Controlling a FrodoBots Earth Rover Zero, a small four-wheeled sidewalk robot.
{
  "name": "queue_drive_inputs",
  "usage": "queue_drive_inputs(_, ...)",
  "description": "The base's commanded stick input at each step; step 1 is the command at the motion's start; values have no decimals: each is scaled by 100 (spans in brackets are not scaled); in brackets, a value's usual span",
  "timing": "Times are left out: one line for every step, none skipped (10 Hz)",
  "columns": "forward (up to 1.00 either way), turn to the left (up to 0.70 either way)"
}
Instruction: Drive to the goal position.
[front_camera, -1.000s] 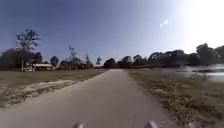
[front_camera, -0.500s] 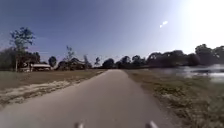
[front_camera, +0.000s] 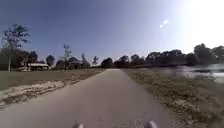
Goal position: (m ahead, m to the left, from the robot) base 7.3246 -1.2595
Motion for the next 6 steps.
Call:
queue_drive_inputs(100,18)
queue_drive_inputs(100,4)
queue_drive_inputs(100,4)
queue_drive_inputs(100,3)
queue_drive_inputs(100,3)
queue_drive_inputs(100,4)
